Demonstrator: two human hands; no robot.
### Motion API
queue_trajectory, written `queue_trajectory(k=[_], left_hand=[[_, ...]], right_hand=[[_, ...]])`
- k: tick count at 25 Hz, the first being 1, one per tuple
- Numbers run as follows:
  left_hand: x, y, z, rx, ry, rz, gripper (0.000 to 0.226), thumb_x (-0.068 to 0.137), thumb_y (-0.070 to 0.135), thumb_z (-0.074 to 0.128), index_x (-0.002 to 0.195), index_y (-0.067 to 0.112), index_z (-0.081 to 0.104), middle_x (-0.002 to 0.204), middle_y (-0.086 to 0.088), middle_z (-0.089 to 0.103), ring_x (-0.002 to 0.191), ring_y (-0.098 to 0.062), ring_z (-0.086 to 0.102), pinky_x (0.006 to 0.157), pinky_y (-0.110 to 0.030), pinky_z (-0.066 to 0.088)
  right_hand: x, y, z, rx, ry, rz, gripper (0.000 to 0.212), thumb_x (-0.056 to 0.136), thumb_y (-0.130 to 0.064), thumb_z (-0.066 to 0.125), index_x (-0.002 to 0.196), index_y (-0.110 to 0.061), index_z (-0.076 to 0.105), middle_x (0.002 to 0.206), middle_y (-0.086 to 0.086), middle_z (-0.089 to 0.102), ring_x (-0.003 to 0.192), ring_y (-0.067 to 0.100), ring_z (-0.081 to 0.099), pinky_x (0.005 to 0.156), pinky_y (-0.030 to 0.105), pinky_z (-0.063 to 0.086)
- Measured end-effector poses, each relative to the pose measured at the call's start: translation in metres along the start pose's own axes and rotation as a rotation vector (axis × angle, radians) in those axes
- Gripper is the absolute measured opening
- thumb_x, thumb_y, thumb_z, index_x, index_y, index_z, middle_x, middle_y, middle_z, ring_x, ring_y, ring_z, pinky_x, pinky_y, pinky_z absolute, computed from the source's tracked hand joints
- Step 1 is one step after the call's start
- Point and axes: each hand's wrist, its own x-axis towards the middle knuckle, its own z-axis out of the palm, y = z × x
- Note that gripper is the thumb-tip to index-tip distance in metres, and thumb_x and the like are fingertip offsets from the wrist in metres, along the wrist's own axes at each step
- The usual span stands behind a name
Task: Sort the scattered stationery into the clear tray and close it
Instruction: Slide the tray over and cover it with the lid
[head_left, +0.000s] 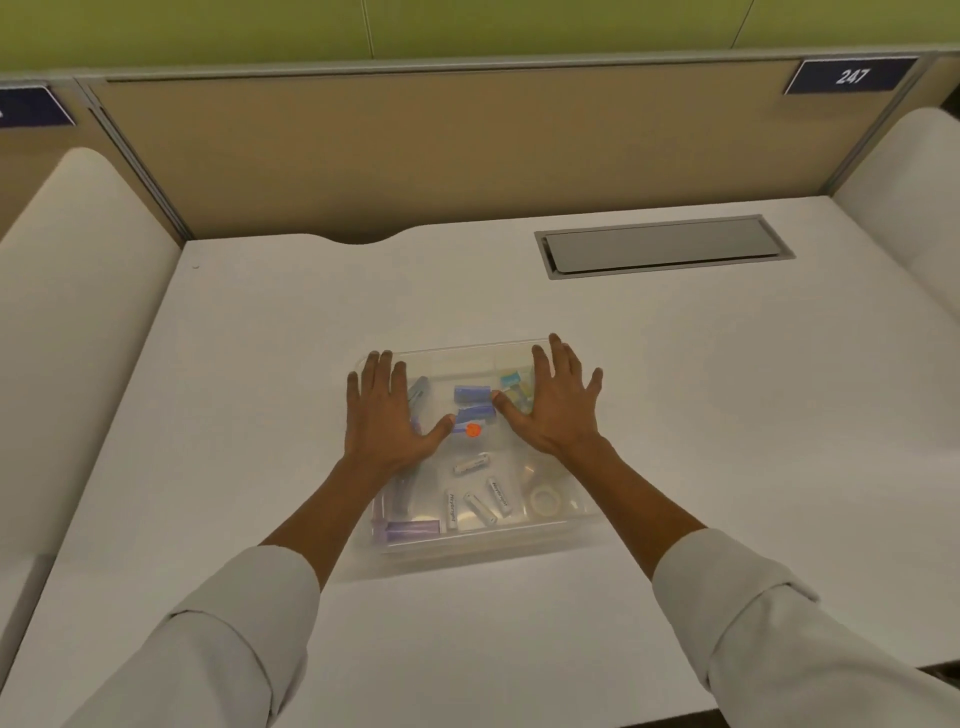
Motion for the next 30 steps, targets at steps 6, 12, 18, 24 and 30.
queue_trajectory(k=[6, 12, 18, 24, 30], left_hand=[[0.036, 0.023, 0.015, -0.037, -0.091, 0.139, 0.105, 0.073, 0.078, 0.006, 0.154, 0.011, 0.008, 0.163, -0.007, 0.003, 0.150, -0.023, -0.002, 0.119, -0.044, -0.010], [0.037, 0.022, 0.026, -0.043, -0.027, 0.135, 0.099, 0.079, 0.076, 0.010, 0.153, 0.012, 0.017, 0.162, -0.007, 0.014, 0.150, -0.024, 0.009, 0.120, -0.045, -0.007], [0.039, 0.023, 0.021, 0.002, -0.099, 0.126, 0.119, 0.063, 0.087, -0.018, 0.154, 0.014, 0.006, 0.163, -0.006, 0.001, 0.150, -0.023, -0.001, 0.120, -0.045, -0.009], [0.017, 0.028, 0.006, 0.011, -0.166, 0.043, 0.120, 0.061, 0.086, 0.000, 0.153, 0.010, -0.004, 0.162, -0.009, -0.010, 0.149, -0.023, -0.014, 0.118, -0.047, -0.012], [-0.053, 0.035, -0.001, -0.102, -0.061, 0.062, 0.121, 0.066, 0.095, 0.017, 0.154, 0.014, -0.004, 0.163, -0.006, -0.005, 0.150, -0.022, -0.010, 0.120, -0.053, -0.002]], right_hand=[[0.028, -0.018, 0.012, -0.069, -0.076, -0.139, 0.108, 0.079, -0.086, 0.007, 0.157, -0.013, 0.014, 0.167, 0.008, 0.011, 0.154, 0.026, 0.004, 0.118, 0.064, -0.006], [0.031, -0.014, 0.021, -0.071, -0.034, -0.134, 0.112, 0.075, -0.088, -0.003, 0.158, -0.014, 0.018, 0.166, 0.007, 0.017, 0.154, 0.025, 0.012, 0.120, 0.061, -0.004], [0.033, -0.013, 0.011, -0.031, -0.135, -0.140, 0.116, 0.072, -0.090, -0.005, 0.159, -0.014, 0.009, 0.168, 0.006, 0.006, 0.154, 0.024, 0.003, 0.122, 0.054, -0.006], [0.001, -0.001, -0.022, 0.075, -0.216, -0.171, 0.101, 0.089, -0.072, 0.039, 0.158, -0.012, -0.004, 0.167, 0.007, -0.012, 0.154, 0.022, -0.010, 0.122, 0.053, -0.006], [-0.086, 0.010, -0.010, 0.005, -0.135, -0.191, 0.111, 0.080, -0.087, 0.028, 0.158, -0.015, -0.002, 0.167, 0.005, -0.010, 0.153, 0.020, -0.014, 0.120, 0.054, -0.009]])
